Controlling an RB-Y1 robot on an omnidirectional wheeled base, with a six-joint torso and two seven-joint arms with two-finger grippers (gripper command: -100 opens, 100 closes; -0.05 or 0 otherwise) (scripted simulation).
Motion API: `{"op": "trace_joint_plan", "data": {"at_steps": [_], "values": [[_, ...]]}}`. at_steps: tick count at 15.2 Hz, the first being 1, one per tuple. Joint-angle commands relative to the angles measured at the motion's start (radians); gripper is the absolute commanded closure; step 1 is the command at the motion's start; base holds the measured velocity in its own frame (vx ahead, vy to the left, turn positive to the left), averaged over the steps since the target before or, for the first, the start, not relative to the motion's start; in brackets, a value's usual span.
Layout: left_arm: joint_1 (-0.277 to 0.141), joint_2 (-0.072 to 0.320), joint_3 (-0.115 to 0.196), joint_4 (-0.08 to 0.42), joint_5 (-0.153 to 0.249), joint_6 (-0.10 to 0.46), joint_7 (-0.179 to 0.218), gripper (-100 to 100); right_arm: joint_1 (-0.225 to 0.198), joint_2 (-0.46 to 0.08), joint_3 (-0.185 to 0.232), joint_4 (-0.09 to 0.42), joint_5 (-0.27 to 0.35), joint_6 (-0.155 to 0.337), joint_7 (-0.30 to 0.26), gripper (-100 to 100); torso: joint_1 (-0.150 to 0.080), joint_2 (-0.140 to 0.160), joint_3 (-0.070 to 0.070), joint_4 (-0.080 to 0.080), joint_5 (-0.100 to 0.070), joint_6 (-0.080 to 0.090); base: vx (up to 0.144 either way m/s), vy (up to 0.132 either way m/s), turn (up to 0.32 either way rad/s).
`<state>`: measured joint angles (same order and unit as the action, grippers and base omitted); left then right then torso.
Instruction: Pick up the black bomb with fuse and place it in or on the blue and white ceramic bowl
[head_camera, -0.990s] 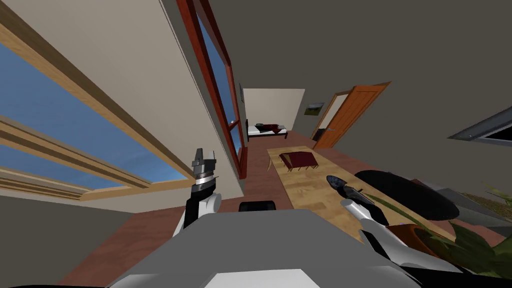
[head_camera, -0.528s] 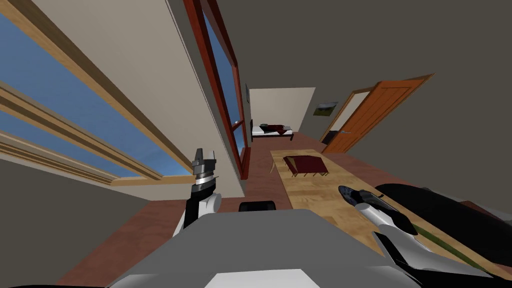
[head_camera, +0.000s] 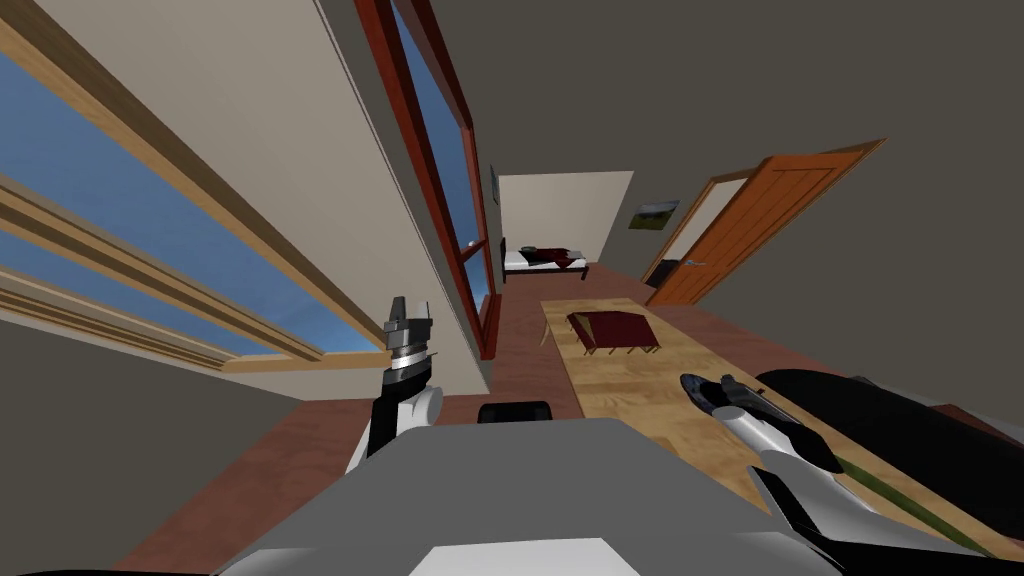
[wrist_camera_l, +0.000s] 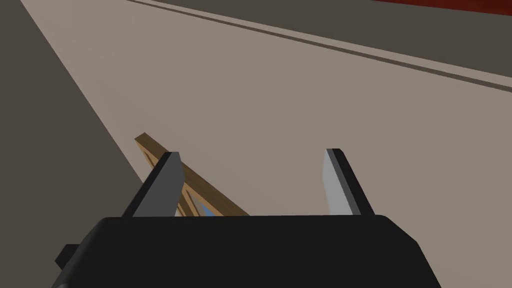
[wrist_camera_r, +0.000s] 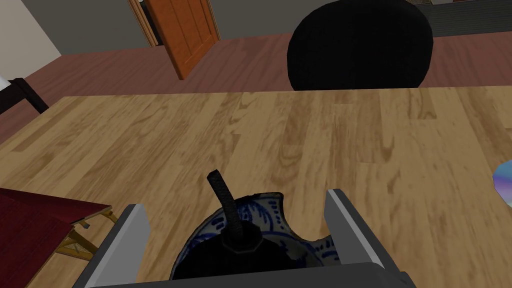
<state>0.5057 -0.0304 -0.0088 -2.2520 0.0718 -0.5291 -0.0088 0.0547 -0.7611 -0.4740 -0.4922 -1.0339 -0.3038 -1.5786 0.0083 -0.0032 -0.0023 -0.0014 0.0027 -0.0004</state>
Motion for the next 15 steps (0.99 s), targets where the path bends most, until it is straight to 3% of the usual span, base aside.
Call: {"op": "trace_joint_plan", "data": {"at_steps": [1,9,15], "values": [[0.0,0.0,0.0,0.0,0.0,0.0,0.0,0,0.005,-0.035,-0.002,-0.001,-0.008,0.034,-0.012,-100,0.0,0.0,0.0,0.0,0.0,0.0,0.002,0.027,0.019],[0.0,0.0,0.0,0.0,0.0,0.0,0.0,0,0.014,-0.106,-0.007,-0.002,-0.024,0.102,-0.035,-100,0.002,0.001,0.0,0.0,0.001,0.0,-0.004,0.043,0.007],[0.0,0.0,0.0,0.0,0.0,0.0,0.0,0,0.009,-0.094,-0.004,0.002,-0.02,0.088,-0.032,-100,0.0,0.0,0.0,0.0,0.0,0.0,0.0,0.002,0.001]]}}
